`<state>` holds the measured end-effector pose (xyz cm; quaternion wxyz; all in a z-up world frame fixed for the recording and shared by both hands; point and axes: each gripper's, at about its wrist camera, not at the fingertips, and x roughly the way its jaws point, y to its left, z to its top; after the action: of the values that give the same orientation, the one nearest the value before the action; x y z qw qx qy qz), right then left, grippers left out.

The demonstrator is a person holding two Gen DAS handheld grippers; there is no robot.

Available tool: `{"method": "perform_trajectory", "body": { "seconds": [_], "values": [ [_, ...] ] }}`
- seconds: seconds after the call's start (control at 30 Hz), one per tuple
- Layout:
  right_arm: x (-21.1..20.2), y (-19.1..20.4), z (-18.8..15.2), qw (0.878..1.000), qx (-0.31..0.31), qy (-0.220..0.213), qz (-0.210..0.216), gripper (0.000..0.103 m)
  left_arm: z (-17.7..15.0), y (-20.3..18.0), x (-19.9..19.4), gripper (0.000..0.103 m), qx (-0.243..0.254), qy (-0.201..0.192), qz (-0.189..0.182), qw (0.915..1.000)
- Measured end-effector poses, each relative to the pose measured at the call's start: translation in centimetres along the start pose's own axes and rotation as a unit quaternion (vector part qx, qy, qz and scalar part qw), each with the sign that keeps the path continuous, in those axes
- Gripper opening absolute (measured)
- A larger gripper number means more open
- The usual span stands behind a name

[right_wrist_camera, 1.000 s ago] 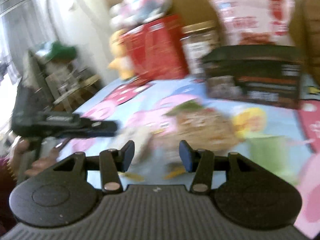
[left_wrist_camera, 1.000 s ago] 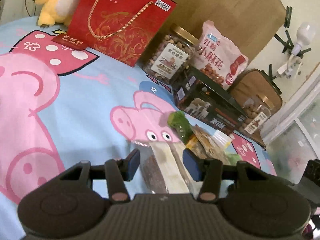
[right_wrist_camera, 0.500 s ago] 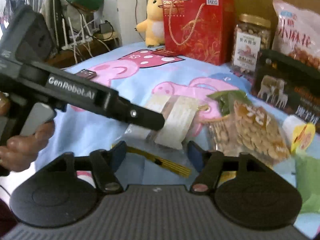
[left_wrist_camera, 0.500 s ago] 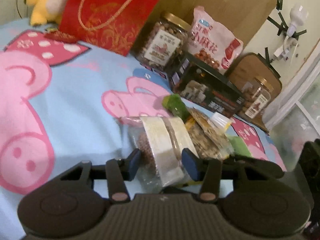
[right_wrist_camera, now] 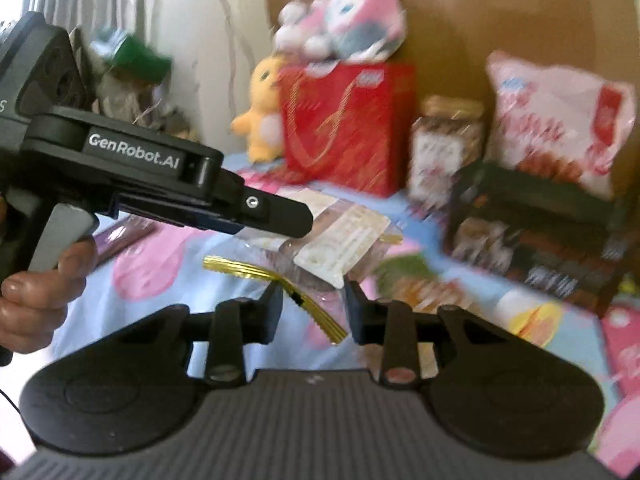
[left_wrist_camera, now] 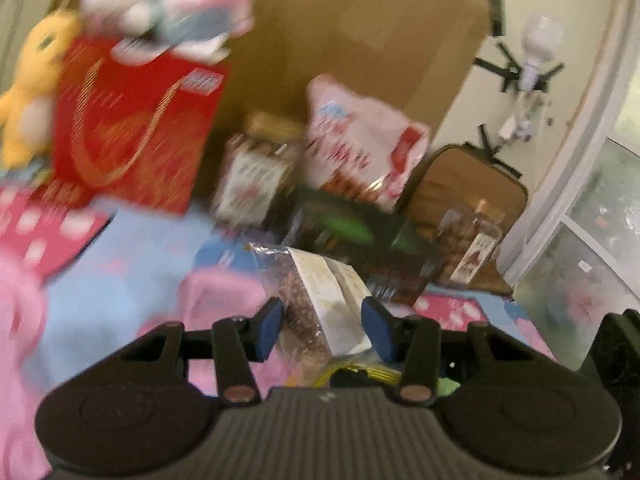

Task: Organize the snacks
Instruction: 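Carry the clear bag into the black box and open the left tool, then grasp the green snack packet on the sheet with the left tool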

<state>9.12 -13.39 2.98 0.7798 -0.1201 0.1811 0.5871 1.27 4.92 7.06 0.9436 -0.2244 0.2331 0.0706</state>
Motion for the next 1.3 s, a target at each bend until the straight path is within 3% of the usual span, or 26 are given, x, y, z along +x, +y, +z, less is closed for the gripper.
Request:
{"method": "perform_trajectory", "body": {
  "seconds": [0.3,0.43,0.63,0.7,0.83,0.93,1.07,1.13,1.3],
  "values": [
    [2.0,-8.9,5.8,0.996,0.021,-0.048,-0.078,0.037,8.0,-3.7,9.6,0.044,0.045,-0.027,-0.028,0.9982],
    [4.6,-12.6,6.9,0.995,0.038,-0.032,-0.091,0.037,9.2,-3.1,14.1,0.044,0.036,-0.011,-0.024,0.9990],
    [8.1,-15.2,5.8,0.994,0.069,0.023,-0.083,0.038,8.6,-1.2,18.3,0.048,0.020,0.022,0.017,0.9994],
    [8.5,-15.6,5.6,0.993,0.075,0.027,-0.091,0.047,8.1,-0.8,18.0,0.050,0.018,0.031,0.010,0.9993],
    [5.3,-15.6,4.9,0.989,0.105,-0.011,-0.099,0.049,6.8,0.2,13.6,0.050,0.001,0.002,-0.027,0.9996],
    [2.5,-15.2,4.2,0.990,0.134,-0.017,-0.051,0.050,5.3,1.9,10.0,0.050,-0.022,-0.002,-0.037,0.9991],
    [4.5,-13.6,3.5,0.984,0.157,0.067,0.061,0.050,2.5,4.3,6.8,0.050,-0.053,0.018,-0.002,0.9985],
    [6.4,-11.6,3.0,0.984,0.133,0.107,0.055,0.050,1.0,5.3,5.6,0.050,-0.072,0.023,0.009,0.9971],
    [10.0,-8.9,1.8,0.981,0.117,0.146,0.047,0.053,-1.9,8.0,2.9,0.050,-0.115,0.027,0.023,0.9927]
  ]
}}
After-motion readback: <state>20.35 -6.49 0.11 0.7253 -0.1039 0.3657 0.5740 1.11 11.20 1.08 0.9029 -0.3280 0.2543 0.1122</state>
